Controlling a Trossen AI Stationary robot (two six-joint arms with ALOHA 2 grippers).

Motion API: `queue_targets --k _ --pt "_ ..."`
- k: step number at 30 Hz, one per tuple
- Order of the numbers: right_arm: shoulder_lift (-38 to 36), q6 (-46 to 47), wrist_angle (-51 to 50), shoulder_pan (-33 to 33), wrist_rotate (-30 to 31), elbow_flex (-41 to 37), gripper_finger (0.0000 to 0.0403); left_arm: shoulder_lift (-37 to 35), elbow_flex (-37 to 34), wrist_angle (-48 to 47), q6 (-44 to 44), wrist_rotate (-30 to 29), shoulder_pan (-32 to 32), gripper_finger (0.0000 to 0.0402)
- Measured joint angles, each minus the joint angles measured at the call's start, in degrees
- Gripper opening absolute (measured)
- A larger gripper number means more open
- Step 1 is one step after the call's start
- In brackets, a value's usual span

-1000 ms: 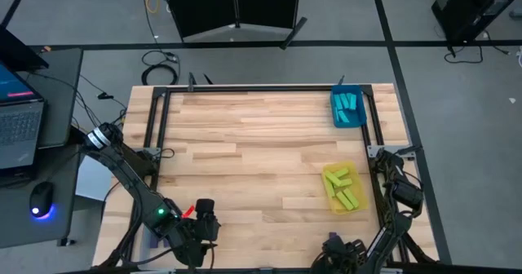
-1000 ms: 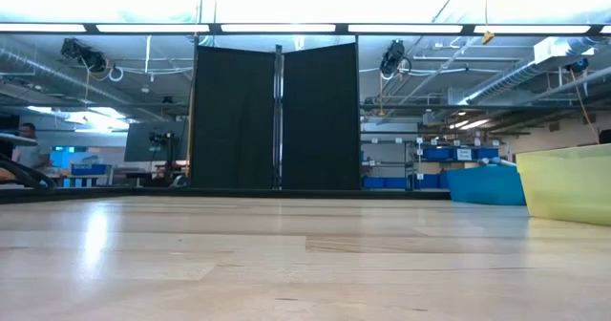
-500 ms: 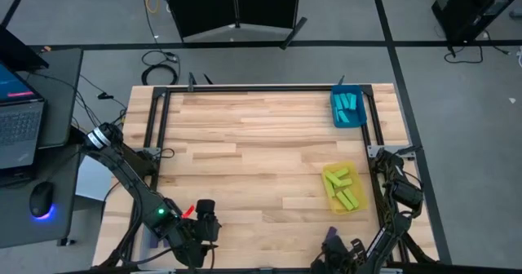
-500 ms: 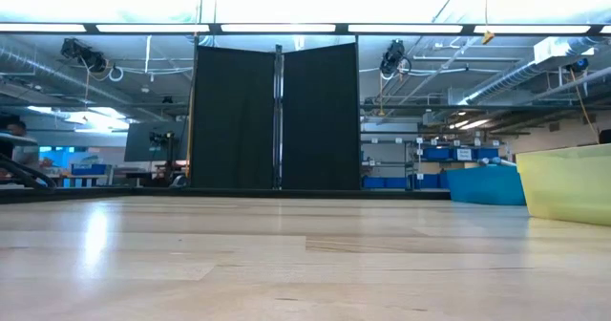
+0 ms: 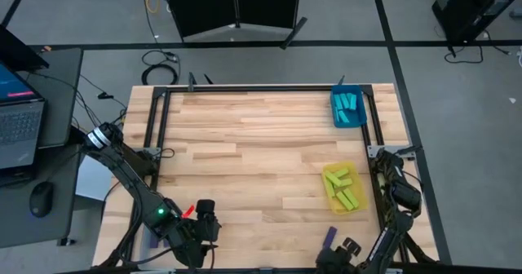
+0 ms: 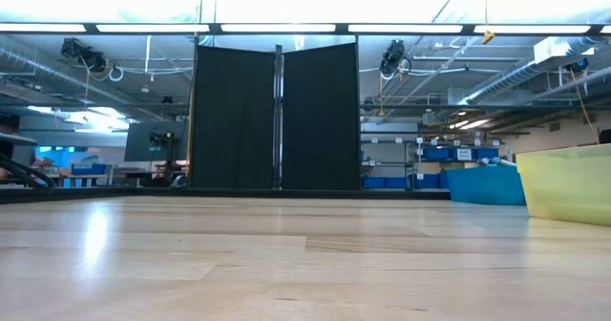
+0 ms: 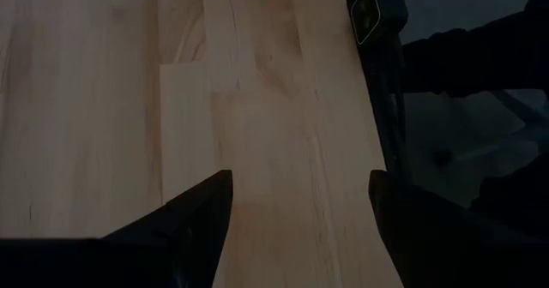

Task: Sort blocks
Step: Put the violet block into the transparent bin

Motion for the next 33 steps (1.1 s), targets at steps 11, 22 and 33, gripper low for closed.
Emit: queue_targets --k 11,22,33 --pt "-0.11 -46.88 -9.53 -3.51 -4.55 0.92 0.0315 0.0 0.02 0.03 -0.02 -0.02 0.0 0.028" --pt "-0.11 -75.29 -1.8 -7.46 -12.36 -9.61 0.0308 0.0 0.02 2.0 -1.01 -0.04 0.0 0.028" --pt "-1.31 -87.42 2.9 -9.02 -16.16 -15.81 0.0298 -0.02 0.02 3.13 -2.22 -0.54 0.0 0.028"
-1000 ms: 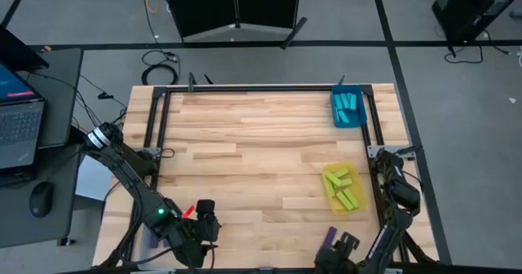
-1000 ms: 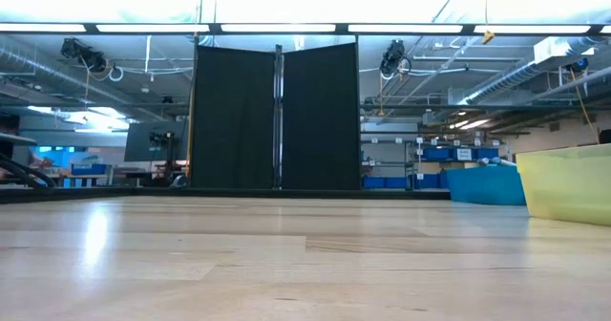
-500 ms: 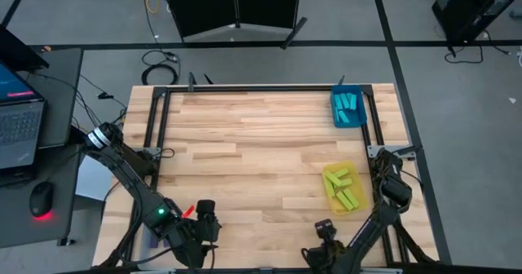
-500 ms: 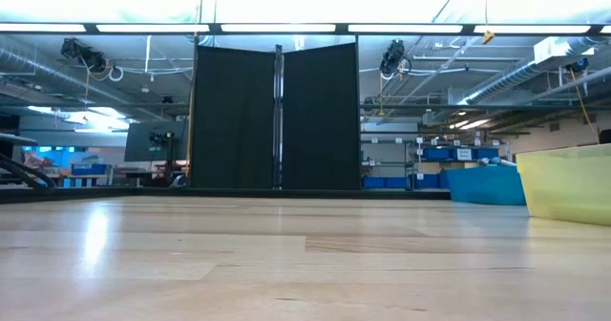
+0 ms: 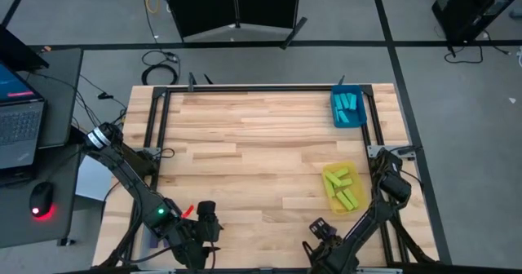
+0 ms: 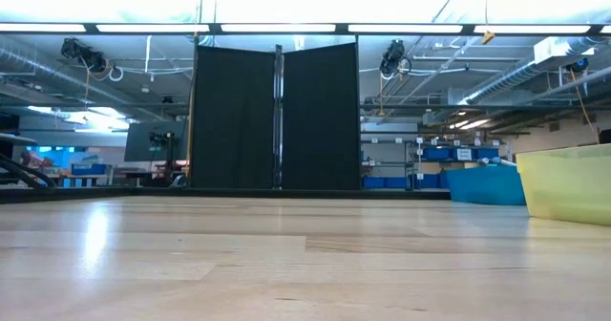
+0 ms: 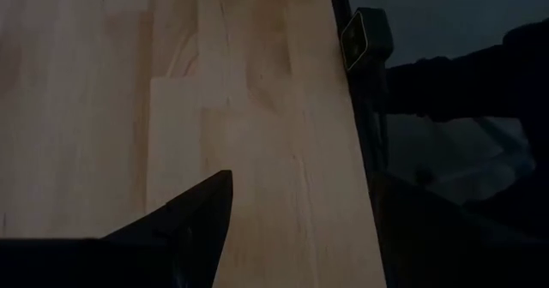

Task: Sort blocks
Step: Put the violet block into the transparent bin

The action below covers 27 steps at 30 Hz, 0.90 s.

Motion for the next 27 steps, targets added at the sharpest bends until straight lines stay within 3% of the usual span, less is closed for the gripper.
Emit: queue_targets --k 6,17,27 --pt "-2.66 -0.55 4.65 -1.62 -1.28 -3.68 0.0266 0.0 0.0 -0.02 -0.89 -0.16 0.0 0.028" --pt "-3.24 0.82 8.34 -2.02 0.36 -6.32 0.0124 0.0 0.0 -0.05 -0.89 -0.86 0.0 0.028" --pt "-2.94 5.05 6.6 -2.09 2.23 -4.2 0.0116 0.0 -0.07 1.81 0.93 -2.7 0.0 0.028"
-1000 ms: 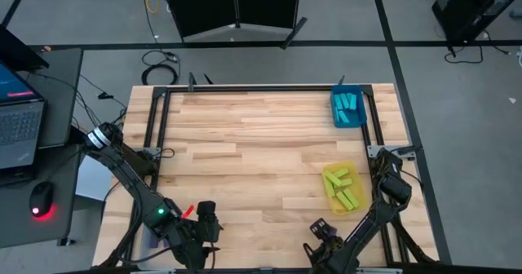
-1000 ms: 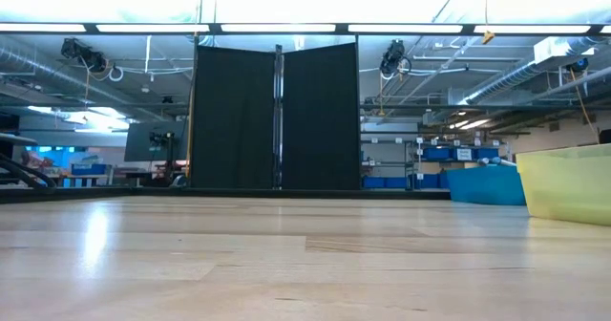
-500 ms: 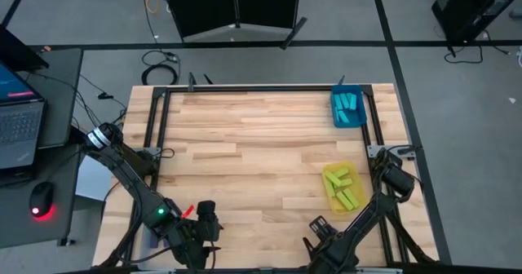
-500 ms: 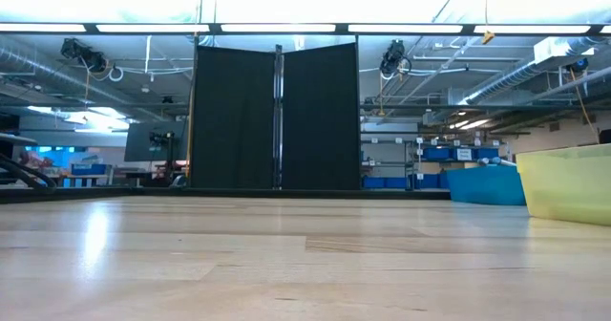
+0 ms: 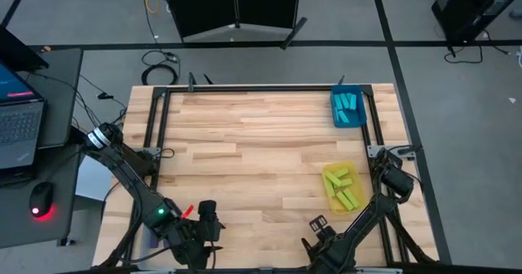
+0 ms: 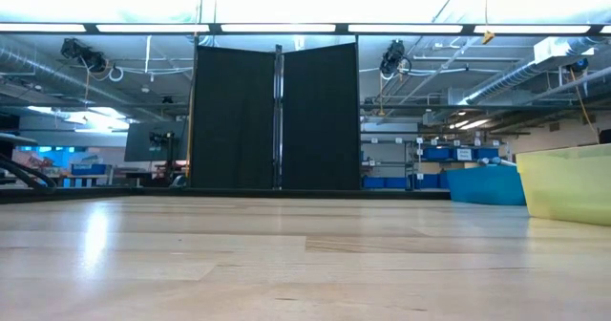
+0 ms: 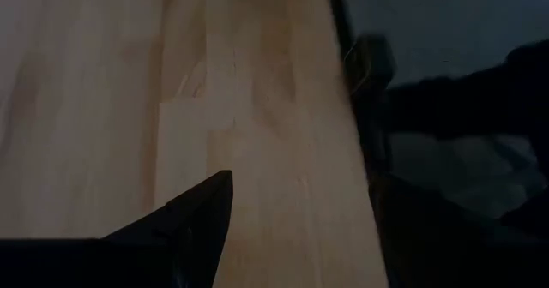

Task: Sort blocks
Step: Put the violet block into the transparent bin

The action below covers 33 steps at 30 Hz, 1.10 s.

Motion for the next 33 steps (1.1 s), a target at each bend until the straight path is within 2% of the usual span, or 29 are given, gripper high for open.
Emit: queue_targets --k 2,6,11,17,21,25,27,30,33 --pt "-0.09 0.05 -0.03 -0.04 2.48 1.35 0.0116 -0.06 0.16 2.76 2.26 -0.67 0.0 0.028" --pt "-1.74 1.05 1.96 -1.53 11.44 4.92 0.0115 -0.09 3.57 7.0 8.84 -1.85 -0.05 0.028" --pt "-3.33 0.1 6.51 -5.07 16.27 10.74 0.0114 -0.17 12.65 10.79 21.23 -3.58 -2.05 0.028" --pt "-3.24 -10.38 30.52 -11.23 17.93 12.61 0.0114 -0.2 27.74 11.05 35.59 -10.11 -5.94 0.028" --pt "-3.2 -14.49 52.99 -15.93 18.22 10.47 0.0114 -0.26 36.38 11.02 44.09 -18.16 -10.51 0.028" --pt "-2.45 -16.74 73.88 -20.34 18.34 8.46 0.0114 -0.31 41.51 11.05 50.87 -30.13 -15.38 0.028" --pt "-1.2 -17.41 81.25 -21.94 17.83 8.3 0.0114 -0.31 42.67 10.98 52.71 -36.93 -17.78 0.028" --pt "2.6 -17.26 89.63 -23.38 15.11 9.15 0.0114 -0.31 42.77 10.42 52.95 -45.2 -20.4 0.028" --pt "7.23 -16.52 94.79 -24.52 13.49 12.21 0.0114 -0.28 42.75 4.35 46.47 -49.96 -22.3 0.0279"
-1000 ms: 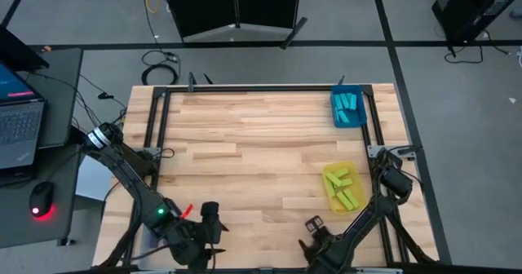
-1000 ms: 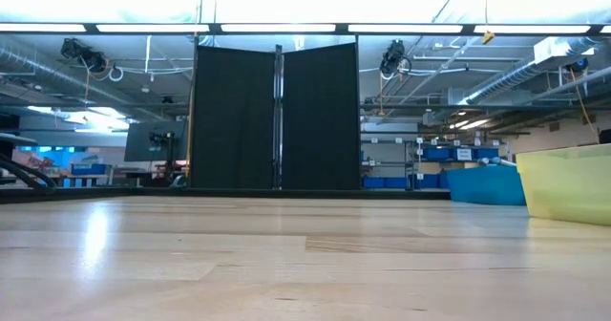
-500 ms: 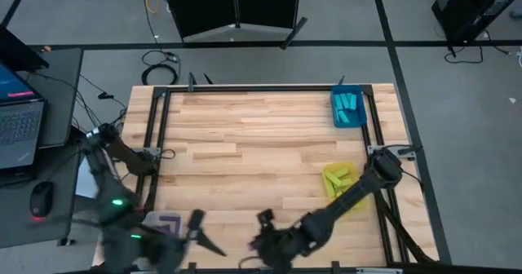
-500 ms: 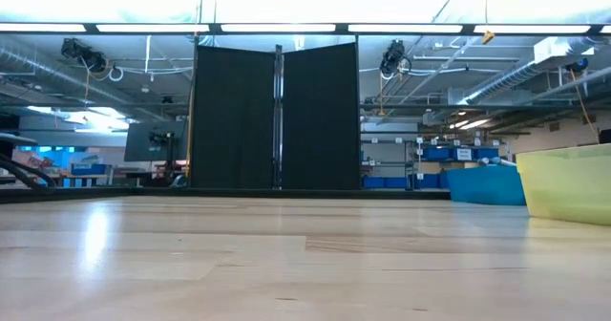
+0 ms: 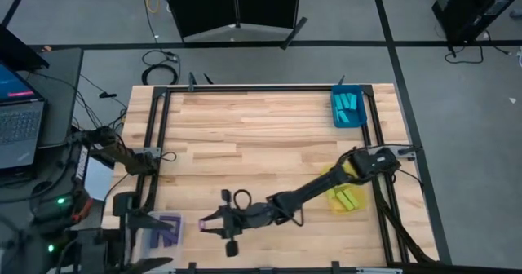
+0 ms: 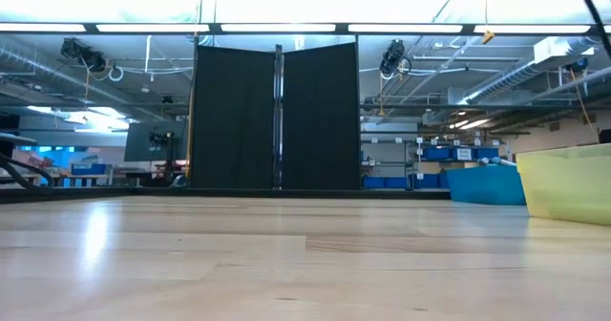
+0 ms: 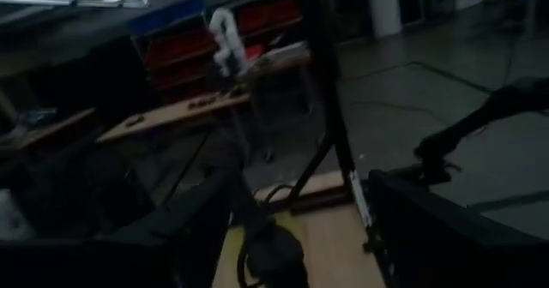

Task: Sort blocks
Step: Put the violet block into the transparent bin

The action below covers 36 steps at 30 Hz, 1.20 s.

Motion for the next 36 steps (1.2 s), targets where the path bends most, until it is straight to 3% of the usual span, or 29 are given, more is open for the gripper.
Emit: queue_targets --k 6,12,14,22,28,34,36 --pt "10.53 1.25 2.26 -1.63 -3.67 13.81 0.0114 0.04 -0.07 -20.39 -23.81 -6.84 -2.49 0.026" --pt "22.39 3.19 0.45 -2.58 -7.0 31.42 0.0114 0.16 -0.07 -34.55 -41.47 -9.09 -4.8 0.023" --pt "23.32 4.98 7.34 -2.92 -7.93 28.97 0.0114 0.46 -0.07 -39.69 -47.0 -8.73 -5.04 0.0222" --pt "23.14 7.46 7.47 -4.38 -7.41 27.24 0.0114 3.52 -0.24 -64.28 -77.1 2.08 -5.41 0.0201" --pt "23.14 7.56 9.3 -4.09 -8.39 27.24 0.0114 3.9 -4.81 -64.12 -81.76 5.86 -5.51 0.0197" --pt "28.87 14.48 21.06 -4.26 -10.15 31.43 0.0114 3.23 -6.04 -63.87 -83.8 2.75 -5.86 0.0197" --pt "30.37 15.19 25.44 -4.18 -6.59 30.29 0.0114 3.23 -6.08 -63.86 -82.81 1.82 -5.83 0.0197"
